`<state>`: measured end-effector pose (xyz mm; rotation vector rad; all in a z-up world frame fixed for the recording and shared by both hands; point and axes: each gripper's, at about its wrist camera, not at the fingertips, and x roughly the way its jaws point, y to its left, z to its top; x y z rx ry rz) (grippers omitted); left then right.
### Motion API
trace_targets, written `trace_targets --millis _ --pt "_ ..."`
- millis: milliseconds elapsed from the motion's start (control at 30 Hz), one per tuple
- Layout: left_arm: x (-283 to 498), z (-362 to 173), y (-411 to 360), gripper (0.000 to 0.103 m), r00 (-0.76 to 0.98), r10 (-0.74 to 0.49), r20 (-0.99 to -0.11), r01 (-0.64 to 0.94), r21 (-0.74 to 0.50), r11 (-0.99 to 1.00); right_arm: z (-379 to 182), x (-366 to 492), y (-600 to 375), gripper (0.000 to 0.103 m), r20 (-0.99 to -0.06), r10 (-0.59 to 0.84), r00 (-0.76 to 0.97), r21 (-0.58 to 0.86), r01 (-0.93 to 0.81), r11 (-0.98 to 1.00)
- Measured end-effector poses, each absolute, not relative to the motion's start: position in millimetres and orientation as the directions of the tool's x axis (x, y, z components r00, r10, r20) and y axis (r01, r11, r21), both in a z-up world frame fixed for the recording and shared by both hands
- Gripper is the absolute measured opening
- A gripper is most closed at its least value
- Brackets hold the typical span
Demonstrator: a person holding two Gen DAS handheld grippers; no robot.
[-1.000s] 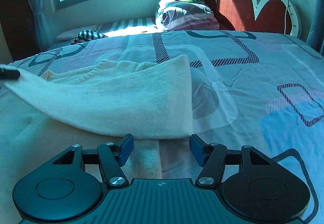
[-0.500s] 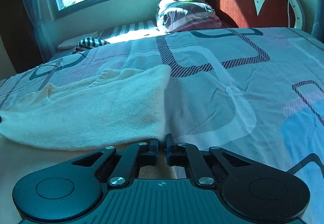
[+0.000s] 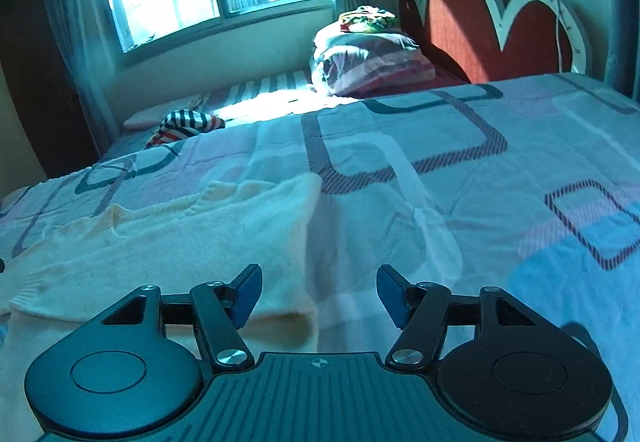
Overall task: Fold small clothes
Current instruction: 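Fold the held sleeve across the sweater body with the right tool while the left tool grasps the other cuff, then open the right tool to release the sleeve on the body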
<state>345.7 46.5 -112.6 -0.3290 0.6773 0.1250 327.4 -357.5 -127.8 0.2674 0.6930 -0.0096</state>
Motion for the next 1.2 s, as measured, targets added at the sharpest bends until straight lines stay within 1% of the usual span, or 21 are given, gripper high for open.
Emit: trace_targets --millis 133,200,267,333,433,467,533,600,633,667,700,767,800,833,867,967,1000,1033,1067,1100,1200 --pt "361 -118 13 0.069 0.75 -0.089 -0.656 -0.09 -0.234 0.968 -143 373 -363 0.063 -0.664 0.125 0.737 0.324 0.134 0.936" --pt "370 -130 1 0.069 0.732 -0.099 -0.674 -0.069 -0.218 0.974 -148 390 -362 0.062 -0.671 0.129 0.73 0.335 0.143 0.931" --pt "378 -139 -4 0.069 0.714 -0.1 -0.693 -0.074 -0.216 0.974 -154 407 -364 0.047 -0.687 0.155 0.709 0.363 0.151 0.919" --pt "384 -148 -3 0.069 0.698 -0.09 -0.71 -0.093 -0.214 0.972 -158 418 -364 0.014 -0.696 0.187 0.694 0.393 0.15 0.907" --pt "387 -155 -3 0.069 0.697 -0.073 -0.713 -0.086 -0.184 0.979 -158 421 -361 0.007 -0.707 0.126 0.696 0.302 0.137 0.943" --pt "387 -156 -4 0.069 0.697 -0.069 -0.714 -0.079 -0.172 0.982 -161 420 -362 0.007 -0.707 0.067 0.704 0.245 0.155 0.957" --pt "387 -155 -7 0.07 0.696 -0.062 -0.715 -0.073 -0.157 0.985 -163 418 -364 0.007 -0.708 0.051 0.704 0.229 0.161 0.96" --pt "385 -152 -9 0.07 0.692 -0.056 -0.719 -0.075 -0.149 0.986 -156 418 -359 0.008 -0.714 0.019 0.699 0.175 0.152 0.973" --pt "384 -149 -9 0.074 0.694 -0.062 -0.717 -0.073 -0.156 0.985 -152 415 -358 0.009 -0.705 -0.003 0.71 0.161 0.163 0.973" --pt "382 -147 -9 0.08 0.699 -0.069 -0.712 -0.071 -0.164 0.984 -147 409 -356 0.009 -0.683 -0.035 0.73 0.141 0.178 0.974" --pt "382 -148 -8 0.084 0.705 -0.064 -0.707 -0.076 -0.165 0.983 -142 405 -353 0.012 -0.659 -0.042 0.751 0.132 0.171 0.976" --pt "385 -154 -7 0.083 0.688 -0.043 -0.725 -0.086 -0.14 0.986 -140 399 -344 0.013 -0.644 0.008 0.765 0.143 0.11 0.984" --pt "386 -155 -8 0.084 0.687 -0.039 -0.725 -0.078 -0.127 0.989 -145 402 -339 0.013 -0.665 0.02 0.747 0.121 0.081 0.989" --pt "386 -152 -9 0.084 0.684 -0.039 -0.729 -0.07 -0.118 0.991 -153 406 -335 0.014 -0.702 0.006 0.712 0.085 0.075 0.994" --pt "385 -149 -9 0.084 0.677 -0.05 -0.734 -0.063 -0.126 0.99 -157 409 -333 0.014 -0.719 -0.022 0.695 0.058 0.091 0.994" --pt "376 -135 2 0.086 0.68 -0.084 -0.728 -0.076 -0.184 0.98 -147 400 -332 0.018 -0.708 -0.029 0.706 0.077 0.118 0.99" --pt "372 -131 8 0.086 0.68 -0.078 -0.729 -0.09 -0.189 0.978 -141 394 -329 0.025 -0.697 -0.005 0.718 0.1 0.104 0.99" --pt "369 -128 14 0.088 0.676 -0.07 -0.733 -0.106 -0.191 0.976 -135 389 -322 0.038 -0.683 0.02 0.73 0.118 0.083 0.99" --pt "366 -126 21 0.089 0.672 -0.062 -0.738 -0.123 -0.194 0.973 -130 384 -314 0.043 -0.671 0.041 0.74 0.125 0.058 0.99" --pt "363 -124 30 0.089 0.664 -0.052 -0.746 -0.147 -0.198 0.969 -124 379 -304 0.046 -0.661 0.066 0.748 0.128 0.026 0.991" --pt "348 -121 65 0.089 0.659 -0.044 -0.751 -0.222 -0.251 0.942 -116 367 -270 0.046 -0.652 0.154 0.742 0.156 -0.067 0.985"
